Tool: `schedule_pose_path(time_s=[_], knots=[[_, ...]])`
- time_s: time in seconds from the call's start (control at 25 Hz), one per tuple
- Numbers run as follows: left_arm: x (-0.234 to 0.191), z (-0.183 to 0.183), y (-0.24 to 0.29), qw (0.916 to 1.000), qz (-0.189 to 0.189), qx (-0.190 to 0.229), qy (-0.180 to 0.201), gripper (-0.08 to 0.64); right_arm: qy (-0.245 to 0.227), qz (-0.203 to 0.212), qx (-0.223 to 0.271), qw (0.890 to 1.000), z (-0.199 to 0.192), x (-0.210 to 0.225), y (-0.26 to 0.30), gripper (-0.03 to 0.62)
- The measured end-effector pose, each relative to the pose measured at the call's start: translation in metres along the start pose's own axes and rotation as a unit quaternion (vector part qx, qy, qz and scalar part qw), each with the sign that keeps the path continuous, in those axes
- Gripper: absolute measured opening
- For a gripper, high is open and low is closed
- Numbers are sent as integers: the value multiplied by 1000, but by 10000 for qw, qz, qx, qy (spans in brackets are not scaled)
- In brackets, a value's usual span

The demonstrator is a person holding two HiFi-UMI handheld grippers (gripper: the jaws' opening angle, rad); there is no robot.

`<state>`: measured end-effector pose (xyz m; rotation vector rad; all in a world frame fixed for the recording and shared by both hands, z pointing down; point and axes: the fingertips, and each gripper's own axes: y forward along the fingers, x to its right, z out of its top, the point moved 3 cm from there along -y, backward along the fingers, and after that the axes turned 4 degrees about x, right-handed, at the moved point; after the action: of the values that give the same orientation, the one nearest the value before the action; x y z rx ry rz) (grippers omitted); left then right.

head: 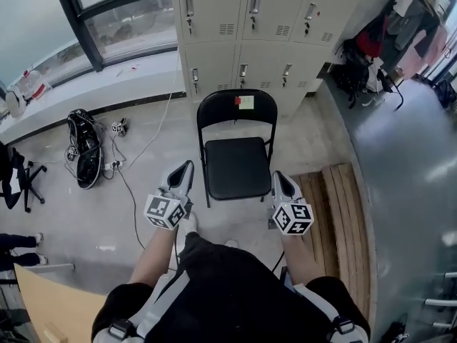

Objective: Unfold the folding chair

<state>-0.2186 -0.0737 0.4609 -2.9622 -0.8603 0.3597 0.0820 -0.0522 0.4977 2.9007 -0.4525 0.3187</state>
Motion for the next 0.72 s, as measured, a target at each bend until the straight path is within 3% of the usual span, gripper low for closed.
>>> schedule_pose_path(time_s=[0.24,0.56,0.72], knots=[[5,-18,-23,9994,255,-215,-89,-2,122,-12,55,9999,-3,4,-15,3],[10,-4,-21,9990,-333,-144,252,-2,-102,-276,374,9989,22,-4,-20,3],[-2,-1,-28,9994,-314,-76,152,-2,-111,-293,322,9990,16,-16,-11,2]])
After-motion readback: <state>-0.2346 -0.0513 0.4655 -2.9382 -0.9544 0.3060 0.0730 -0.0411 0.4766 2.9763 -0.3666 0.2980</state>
